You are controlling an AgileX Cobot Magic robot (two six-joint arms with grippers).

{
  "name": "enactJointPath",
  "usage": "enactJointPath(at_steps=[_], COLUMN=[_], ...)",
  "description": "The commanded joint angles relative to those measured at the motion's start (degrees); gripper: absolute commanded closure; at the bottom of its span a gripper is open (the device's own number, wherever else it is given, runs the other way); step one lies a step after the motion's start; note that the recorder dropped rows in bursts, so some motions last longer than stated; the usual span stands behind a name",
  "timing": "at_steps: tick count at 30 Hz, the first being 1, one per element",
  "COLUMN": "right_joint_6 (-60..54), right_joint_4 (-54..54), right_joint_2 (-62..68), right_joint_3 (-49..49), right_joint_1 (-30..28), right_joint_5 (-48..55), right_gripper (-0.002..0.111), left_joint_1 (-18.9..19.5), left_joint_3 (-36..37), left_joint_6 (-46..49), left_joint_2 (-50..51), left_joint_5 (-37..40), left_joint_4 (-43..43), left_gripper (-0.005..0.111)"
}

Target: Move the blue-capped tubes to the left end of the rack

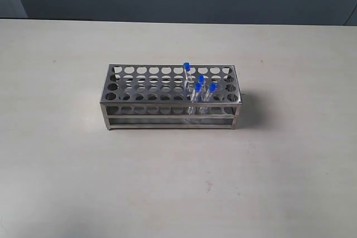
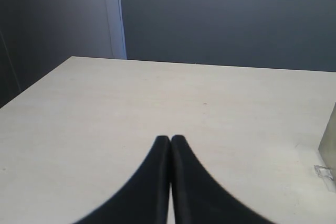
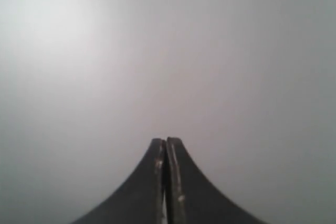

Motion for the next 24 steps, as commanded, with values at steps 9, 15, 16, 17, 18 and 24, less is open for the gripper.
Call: enactJointPath(at_steps=[9, 15, 16, 17, 18, 24], right_joint_6=[-26.9, -40.0, -40.0, -40.0, -40.3, -41.5], right_joint_4=[7.8, 17.6, 17.6, 17.0, 16.6, 7.3], right_joint_2=[28.5, 39.9, 42.3, 44.1, 46.4, 52.2], right_joint_3=[8.8, 17.7, 18.2, 18.5, 18.7, 18.7], right_joint_1=[22.4, 30.0, 30.3, 30.5, 30.5, 30.5], right_joint_5=[-7.0, -21.8, -22.8, -23.7, -24.9, -34.5], right_gripper=[0.109, 0.109, 0.109, 0.109, 0.109, 0.099], left_joint_1=[-0.4, -0.4, -0.4, -0.4, -0.4, -0.4], left_joint_3=[0.2, 0.2, 0.2, 0.2, 0.2, 0.2], left_joint_6=[0.0, 0.0, 0.0, 0.0, 0.0, 0.0], left_joint_2=[-0.2, -0.2, -0.2, -0.2, -0.2, -0.2], left_joint_5=[-0.3, -0.3, -0.3, -0.3, -0.3, -0.3], left_joint_4=[-0.2, -0.2, -0.2, -0.2, -0.2, -0.2], left_gripper=[0.106, 0.106, 0.106, 0.106, 0.106, 0.106])
